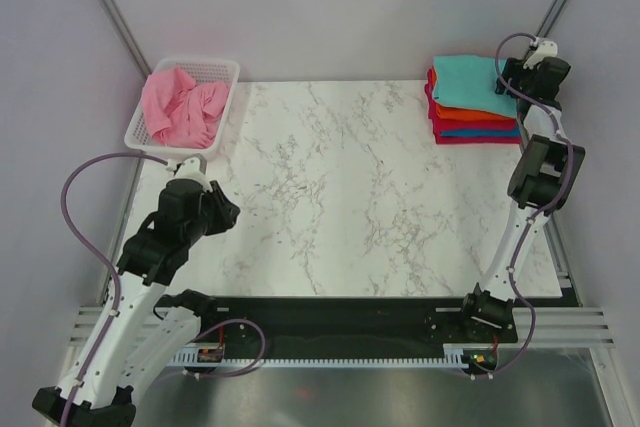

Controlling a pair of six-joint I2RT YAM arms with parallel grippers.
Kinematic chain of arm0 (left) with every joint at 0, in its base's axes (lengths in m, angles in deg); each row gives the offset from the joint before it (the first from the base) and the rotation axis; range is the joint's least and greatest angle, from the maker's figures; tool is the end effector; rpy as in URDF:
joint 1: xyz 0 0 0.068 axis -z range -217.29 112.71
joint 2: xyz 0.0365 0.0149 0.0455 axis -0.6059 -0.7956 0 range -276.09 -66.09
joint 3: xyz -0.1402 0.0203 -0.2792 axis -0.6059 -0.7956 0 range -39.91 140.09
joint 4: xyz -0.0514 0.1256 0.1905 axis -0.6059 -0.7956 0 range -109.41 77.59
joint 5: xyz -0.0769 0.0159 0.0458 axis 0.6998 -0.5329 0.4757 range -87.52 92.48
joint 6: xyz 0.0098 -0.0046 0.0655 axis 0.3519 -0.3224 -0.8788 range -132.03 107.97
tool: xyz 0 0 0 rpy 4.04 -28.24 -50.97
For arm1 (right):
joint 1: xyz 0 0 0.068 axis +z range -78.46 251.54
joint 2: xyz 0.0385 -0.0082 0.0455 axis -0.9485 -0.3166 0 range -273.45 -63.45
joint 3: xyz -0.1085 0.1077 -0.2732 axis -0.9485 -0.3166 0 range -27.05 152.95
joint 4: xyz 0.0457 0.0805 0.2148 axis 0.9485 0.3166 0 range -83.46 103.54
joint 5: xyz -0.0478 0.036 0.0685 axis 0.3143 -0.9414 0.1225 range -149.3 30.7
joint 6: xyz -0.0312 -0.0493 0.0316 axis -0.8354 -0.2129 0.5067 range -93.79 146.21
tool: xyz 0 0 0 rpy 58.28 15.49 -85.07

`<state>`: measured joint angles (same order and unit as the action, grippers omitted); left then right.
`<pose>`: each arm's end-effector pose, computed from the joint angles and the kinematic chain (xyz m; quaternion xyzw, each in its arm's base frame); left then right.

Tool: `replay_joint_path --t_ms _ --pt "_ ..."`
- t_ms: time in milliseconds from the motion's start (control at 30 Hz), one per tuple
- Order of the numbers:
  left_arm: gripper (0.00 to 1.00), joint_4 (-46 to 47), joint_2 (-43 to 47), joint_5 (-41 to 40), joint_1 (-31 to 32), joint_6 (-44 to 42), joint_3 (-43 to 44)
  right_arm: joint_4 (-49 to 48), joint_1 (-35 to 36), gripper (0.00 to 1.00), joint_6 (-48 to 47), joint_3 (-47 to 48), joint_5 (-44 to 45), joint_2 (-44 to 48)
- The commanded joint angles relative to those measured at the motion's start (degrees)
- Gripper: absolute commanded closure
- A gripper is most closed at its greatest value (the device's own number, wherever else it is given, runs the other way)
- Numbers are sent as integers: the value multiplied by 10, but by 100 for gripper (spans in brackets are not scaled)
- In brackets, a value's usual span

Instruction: Fold and stack the t-shirts

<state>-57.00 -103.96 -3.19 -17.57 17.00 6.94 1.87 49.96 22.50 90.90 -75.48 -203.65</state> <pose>0.0818 -0.0238 0.3203 -0.0946 0.8836 -0.1484 0.4339 0.5590 -0.2054 0.2454 0.0420 0.8021 -0.0172 0.5955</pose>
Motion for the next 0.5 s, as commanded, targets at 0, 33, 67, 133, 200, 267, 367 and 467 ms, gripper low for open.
replay_joint_path --t_ms 0,33,67,133,200,267,367,467 --pt "67 16 11 -2 -2 -18 2 -50 -2 19 35 -27 92 152" --pt "67 16 15 0 -2 -18 3 -53 -1 15 70 -49 137 197" --pt "67 16 17 2 -3 -18 2 -60 -1 11 83 -61 153 217" --pt "66 18 13 9 -4 -21 3 -82 -1 2 109 -84 194 269" --pt "66 17 13 14 -6 -22 4 -48 -1 2 130 -73 220 304" --pt "65 19 19 21 -7 -25 6 -22 -1 2 182 -80 214 335" --pt "63 21 36 26 -9 -26 4 -1 21 2 272 -161 164 424" --pt "62 22 44 32 -9 -29 5 12 135 2 251 -297 156 537"
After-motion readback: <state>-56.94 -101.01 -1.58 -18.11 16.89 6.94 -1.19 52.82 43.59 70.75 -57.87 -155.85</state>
